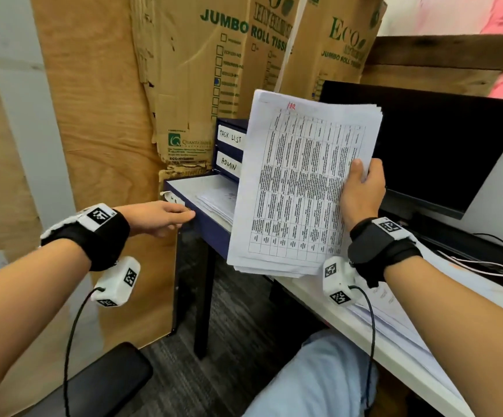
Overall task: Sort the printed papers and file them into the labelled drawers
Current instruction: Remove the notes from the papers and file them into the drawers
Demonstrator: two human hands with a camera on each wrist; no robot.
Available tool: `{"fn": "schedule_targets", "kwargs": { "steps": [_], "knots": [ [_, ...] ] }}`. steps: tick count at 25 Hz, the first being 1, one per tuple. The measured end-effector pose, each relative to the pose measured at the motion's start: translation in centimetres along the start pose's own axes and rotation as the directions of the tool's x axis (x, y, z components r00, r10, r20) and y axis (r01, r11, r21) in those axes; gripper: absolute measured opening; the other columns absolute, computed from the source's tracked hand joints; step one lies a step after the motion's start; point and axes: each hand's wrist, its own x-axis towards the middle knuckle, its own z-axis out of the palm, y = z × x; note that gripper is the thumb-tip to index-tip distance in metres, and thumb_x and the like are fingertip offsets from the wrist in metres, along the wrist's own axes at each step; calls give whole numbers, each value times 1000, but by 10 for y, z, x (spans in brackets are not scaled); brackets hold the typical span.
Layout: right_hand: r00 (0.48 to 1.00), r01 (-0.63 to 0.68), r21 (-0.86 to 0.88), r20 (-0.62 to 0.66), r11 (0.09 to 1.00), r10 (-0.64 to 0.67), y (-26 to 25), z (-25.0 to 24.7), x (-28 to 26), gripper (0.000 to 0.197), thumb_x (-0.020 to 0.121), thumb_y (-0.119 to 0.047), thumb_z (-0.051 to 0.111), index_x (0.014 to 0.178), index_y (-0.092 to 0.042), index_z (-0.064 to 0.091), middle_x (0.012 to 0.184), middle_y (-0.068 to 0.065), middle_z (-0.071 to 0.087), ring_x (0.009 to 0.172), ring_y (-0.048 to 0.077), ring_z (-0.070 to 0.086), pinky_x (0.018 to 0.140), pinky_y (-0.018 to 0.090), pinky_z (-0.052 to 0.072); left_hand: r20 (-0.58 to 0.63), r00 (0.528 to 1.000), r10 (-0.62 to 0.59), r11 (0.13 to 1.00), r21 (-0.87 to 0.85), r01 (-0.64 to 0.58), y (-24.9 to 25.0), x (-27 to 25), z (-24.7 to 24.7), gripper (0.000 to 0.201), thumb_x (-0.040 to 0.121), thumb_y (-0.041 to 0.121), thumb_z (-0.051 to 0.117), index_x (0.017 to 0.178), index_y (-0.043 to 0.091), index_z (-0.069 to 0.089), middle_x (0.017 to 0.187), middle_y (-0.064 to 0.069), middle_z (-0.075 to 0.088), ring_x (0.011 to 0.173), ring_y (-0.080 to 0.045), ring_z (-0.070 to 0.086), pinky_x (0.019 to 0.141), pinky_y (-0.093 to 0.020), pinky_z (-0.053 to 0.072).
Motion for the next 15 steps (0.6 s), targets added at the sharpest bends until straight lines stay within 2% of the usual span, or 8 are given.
{"fn": "schedule_targets", "kwargs": {
  "steps": [2, 4, 6, 8, 9, 12, 13, 15],
  "knots": [
    [1000, -22, 42, 22, 999, 22, -13, 20, -2, 14, 101, -24, 44, 91, -14, 45, 77, -15, 49, 65, -6, 47, 59, 17, 34, 49, 995, -89, 995, 56, 87, -2, -21, -22, 21, 89, 46, 57, 99, 28, 62, 87, 4, 51, 87, -13, 46, 82, -28, 41],
    [997, -30, 60, 70, 998, 26, -27, 40, -7, 13, 101, -24, 43, 94, -14, 46, 85, -7, 55, 72, 6, 49, 63, 22, 33, 67, 985, -160, 982, 116, 151, -5, -40, -40, 30, 77, 52, 67, 94, 28, 65, 90, 4, 57, 88, -12, 52, 85, -30, 46],
    [994, -37, 66, 100, 997, 31, -40, 59, -16, 16, 102, -25, 41, 100, -11, 49, 94, -2, 57, 82, 16, 52, 71, 27, 39, 87, 974, -208, 969, 155, 193, -7, -57, -53, 55, 57, 61, 80, 93, 21, 68, 91, 1, 60, 89, -14, 54, 85, -31, 49],
    [993, -75, 71, 97, 995, 68, -49, 72, -24, 26, 103, -28, 39, 110, -7, 51, 99, 2, 61, 88, 21, 55, 77, 31, 42, 36, 976, -217, 964, 166, 208, -3, -68, -62, 88, 33, 70, 85, 100, 14, 71, 99, -3, 69, 95, -18, 61, 89, -33, 51],
    [993, -94, 66, 80, 993, 89, -52, 76, -27, 28, 103, -28, 38, 114, -6, 50, 104, 4, 63, 91, 23, 56, 77, 31, 41, -21, 981, -195, 967, 166, 196, 2, -71, -66, 93, 31, 74, 82, 102, 15, 72, 104, -4, 72, 97, -18, 64, 89, -33, 53],
    [989, -142, 71, 51, 987, 139, -56, 79, -33, 30, 104, -28, 36, 116, -5, 50, 107, 7, 64, 92, 23, 56, 73, 27, 36, -252, 964, -83, 983, 137, 120, 22, -72, -71, 89, 56, 88, 56, 102, 13, 73, 114, -12, 68, 92, -19, 64, 80, -31, 55],
    [988, -152, 81, 43, 985, 149, -59, 80, -36, 29, 104, -28, 36, 116, -5, 50, 104, 5, 63, 90, 21, 55, 73, 27, 36, -260, 965, -41, 993, 93, 67, 27, -70, -71, 97, 55, 92, 49, 105, 11, 71, 115, -12, 68, 93, -21, 63, 81, -31, 55],
    [982, -189, 115, 42, 975, 186, -63, 83, -42, 28, 104, -27, 35, 116, -6, 49, 99, 2, 59, 85, 19, 52, 72, 27, 35, -138, 990, 21, 998, -61, -30, 35, -69, -63, 105, 54, 91, 47, 116, 8, 66, 117, -11, 68, 104, -25, 64, 95, -37, 50]
  ]
}}
